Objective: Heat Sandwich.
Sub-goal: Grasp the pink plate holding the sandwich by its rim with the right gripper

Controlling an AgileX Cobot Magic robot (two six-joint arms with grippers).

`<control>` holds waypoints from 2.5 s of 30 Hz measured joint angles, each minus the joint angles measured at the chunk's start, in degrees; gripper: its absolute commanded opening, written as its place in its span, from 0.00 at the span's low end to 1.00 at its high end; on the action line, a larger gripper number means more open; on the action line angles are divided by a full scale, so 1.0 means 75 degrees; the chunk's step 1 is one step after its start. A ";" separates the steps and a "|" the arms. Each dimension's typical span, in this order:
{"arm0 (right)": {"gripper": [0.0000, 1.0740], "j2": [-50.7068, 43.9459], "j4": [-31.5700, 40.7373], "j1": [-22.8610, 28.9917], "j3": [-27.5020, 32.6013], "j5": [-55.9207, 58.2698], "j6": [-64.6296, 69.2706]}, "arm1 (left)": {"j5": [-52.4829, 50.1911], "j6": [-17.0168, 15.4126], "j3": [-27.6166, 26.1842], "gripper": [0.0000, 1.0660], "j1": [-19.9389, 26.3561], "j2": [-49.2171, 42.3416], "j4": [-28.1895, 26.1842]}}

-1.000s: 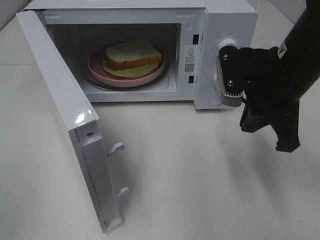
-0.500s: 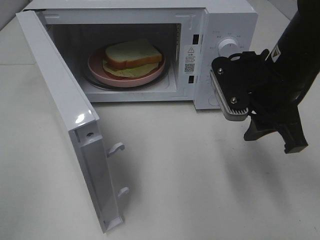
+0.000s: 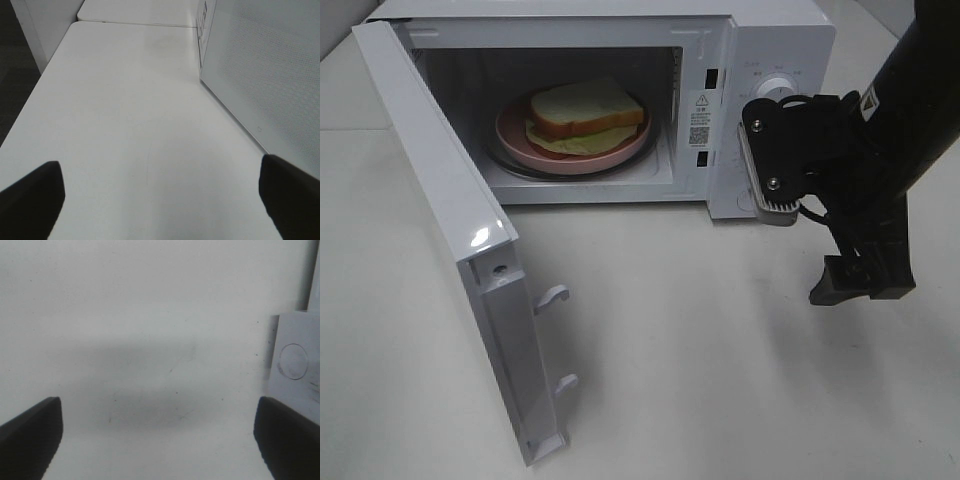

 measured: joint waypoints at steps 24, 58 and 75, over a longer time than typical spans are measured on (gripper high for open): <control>0.90 0.1589 -0.0710 0.1085 -0.2277 -0.0642 -0.0031 | 0.0000 0.0000 0.0000 0.95 0.0000 0.0000 0.0000; 0.85 0.4423 -0.0542 0.1085 -0.4759 -0.1872 -0.0046 | 0.0000 0.0000 0.0000 0.95 0.0000 0.0000 0.0000; 0.80 0.5699 -0.0397 0.1085 -0.6173 -0.1833 -0.0046 | 0.0000 0.0000 0.0000 0.95 0.0000 0.0000 0.0000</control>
